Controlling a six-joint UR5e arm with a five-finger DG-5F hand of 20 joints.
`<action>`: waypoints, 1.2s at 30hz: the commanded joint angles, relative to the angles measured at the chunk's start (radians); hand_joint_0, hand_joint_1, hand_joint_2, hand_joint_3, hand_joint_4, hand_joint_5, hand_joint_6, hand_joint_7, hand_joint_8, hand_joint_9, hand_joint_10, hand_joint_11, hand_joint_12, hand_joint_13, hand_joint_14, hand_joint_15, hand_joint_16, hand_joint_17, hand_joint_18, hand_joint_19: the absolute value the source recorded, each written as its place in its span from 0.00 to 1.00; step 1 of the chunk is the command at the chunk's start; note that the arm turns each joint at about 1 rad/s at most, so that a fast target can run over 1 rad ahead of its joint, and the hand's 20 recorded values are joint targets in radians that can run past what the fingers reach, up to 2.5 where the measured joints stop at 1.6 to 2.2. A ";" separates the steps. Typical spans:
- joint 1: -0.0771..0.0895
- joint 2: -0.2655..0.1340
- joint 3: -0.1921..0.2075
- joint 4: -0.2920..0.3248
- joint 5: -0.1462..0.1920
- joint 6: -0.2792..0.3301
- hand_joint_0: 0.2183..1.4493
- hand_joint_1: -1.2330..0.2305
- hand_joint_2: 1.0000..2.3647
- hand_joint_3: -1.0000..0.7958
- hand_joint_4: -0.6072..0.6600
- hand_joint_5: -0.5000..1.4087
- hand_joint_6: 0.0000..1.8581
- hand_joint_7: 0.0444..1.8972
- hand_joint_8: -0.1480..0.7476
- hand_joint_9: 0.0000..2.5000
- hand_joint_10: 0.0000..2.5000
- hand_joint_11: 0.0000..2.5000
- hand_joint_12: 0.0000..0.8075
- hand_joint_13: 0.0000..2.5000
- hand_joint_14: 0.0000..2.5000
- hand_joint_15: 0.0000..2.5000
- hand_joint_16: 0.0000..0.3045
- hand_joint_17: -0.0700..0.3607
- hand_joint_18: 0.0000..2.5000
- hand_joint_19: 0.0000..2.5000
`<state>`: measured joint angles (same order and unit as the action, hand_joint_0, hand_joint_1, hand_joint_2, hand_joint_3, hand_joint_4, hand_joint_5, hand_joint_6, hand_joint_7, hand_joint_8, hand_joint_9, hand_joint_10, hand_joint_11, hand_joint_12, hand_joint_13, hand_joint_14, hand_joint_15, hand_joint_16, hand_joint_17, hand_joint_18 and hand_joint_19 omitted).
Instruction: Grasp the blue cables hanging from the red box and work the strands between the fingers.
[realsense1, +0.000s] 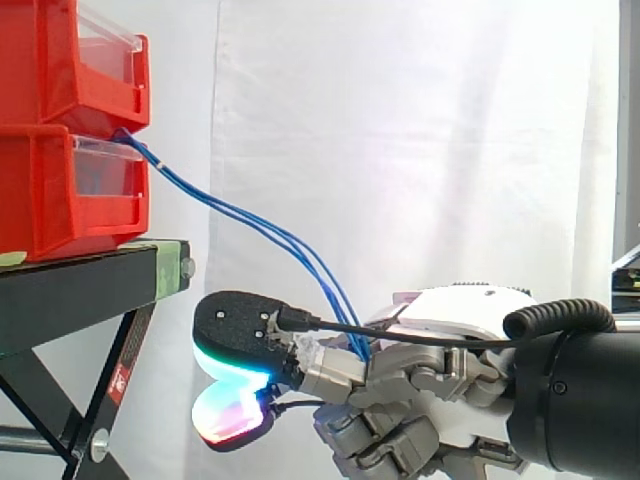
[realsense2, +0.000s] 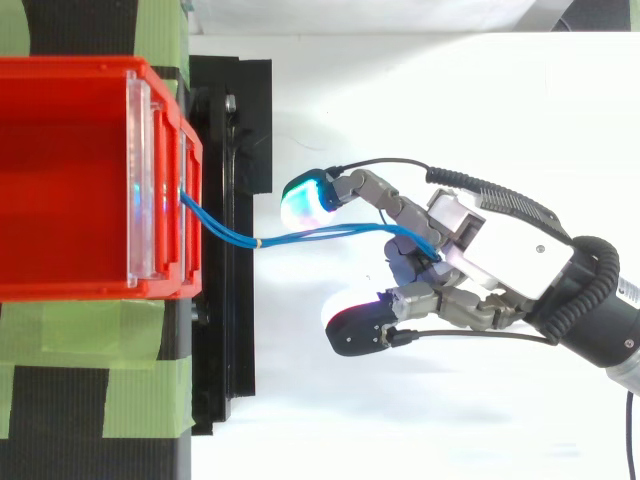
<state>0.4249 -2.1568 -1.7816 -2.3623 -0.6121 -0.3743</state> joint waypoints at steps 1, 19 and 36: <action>0.000 0.000 0.001 0.000 0.000 0.000 0.45 0.49 0.00 0.00 0.66 0.19 0.01 0.53 0.65 0.42 1.00 1.00 0.60 0.59 1.00 0.64 0.18 0.45 0.72 0.33; 0.000 0.000 0.001 0.000 0.000 0.000 0.44 0.49 0.00 0.00 0.65 0.20 0.01 0.54 0.65 0.42 1.00 1.00 0.60 0.59 1.00 0.64 0.18 0.45 0.72 0.33; 0.012 0.117 0.064 -0.252 0.023 0.083 0.44 0.49 0.00 0.00 0.65 0.21 0.01 0.54 0.65 0.42 1.00 1.00 0.60 0.59 1.00 0.64 0.18 0.45 0.72 0.33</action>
<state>0.4342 -2.0809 -1.7199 -2.5271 -0.5878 -0.3293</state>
